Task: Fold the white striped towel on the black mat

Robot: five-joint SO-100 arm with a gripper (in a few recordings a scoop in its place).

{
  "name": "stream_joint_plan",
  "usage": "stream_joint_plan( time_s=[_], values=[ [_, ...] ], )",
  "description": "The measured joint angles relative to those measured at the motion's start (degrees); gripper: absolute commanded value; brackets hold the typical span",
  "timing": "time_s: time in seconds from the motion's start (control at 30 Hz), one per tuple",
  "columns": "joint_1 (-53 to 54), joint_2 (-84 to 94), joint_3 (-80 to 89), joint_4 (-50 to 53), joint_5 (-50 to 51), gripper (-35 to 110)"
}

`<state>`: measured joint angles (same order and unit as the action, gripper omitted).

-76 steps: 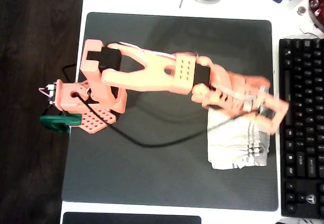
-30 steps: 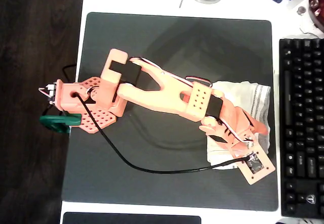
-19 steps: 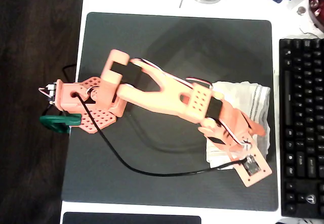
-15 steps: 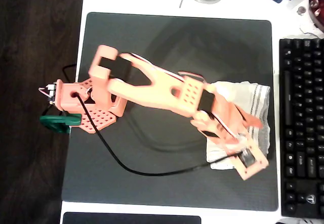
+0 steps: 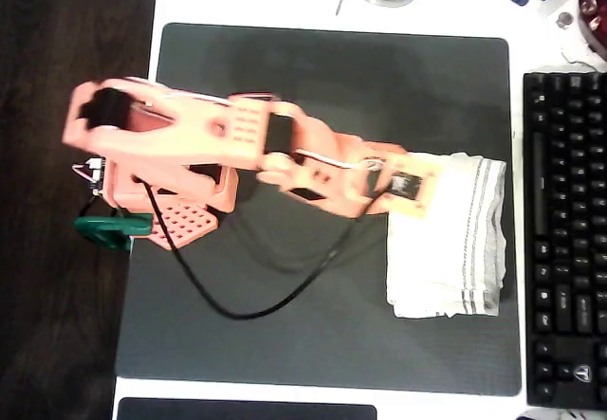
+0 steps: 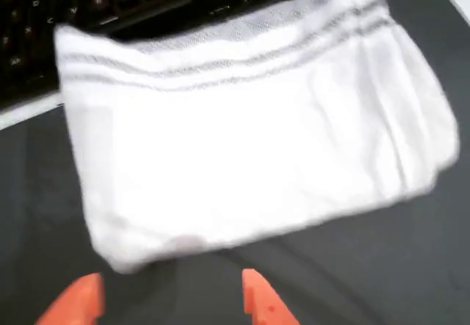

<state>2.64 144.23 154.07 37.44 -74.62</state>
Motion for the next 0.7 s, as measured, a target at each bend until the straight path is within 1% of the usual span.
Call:
stream_joint_plan(
  time_s=[0.1, 0.17, 0.3, 0.37, 0.53, 0.7],
  values=[
    [-0.97, 11.07, 8.88, 0.70, -0.62, 13],
    [-2.46, 18.02, 13.97, 1.67, -2.99, 8],
    [-2.55, 28.92, 23.12, 3.78, -4.92, 4],
    [-2.55, 32.96, 24.52, 5.89, -5.10, 0],
    [-4.57, 40.69, 25.58, 14.24, -5.36, 0],
    [-3.96, 44.65, 25.58, 22.94, -6.06, 0]
  ],
)
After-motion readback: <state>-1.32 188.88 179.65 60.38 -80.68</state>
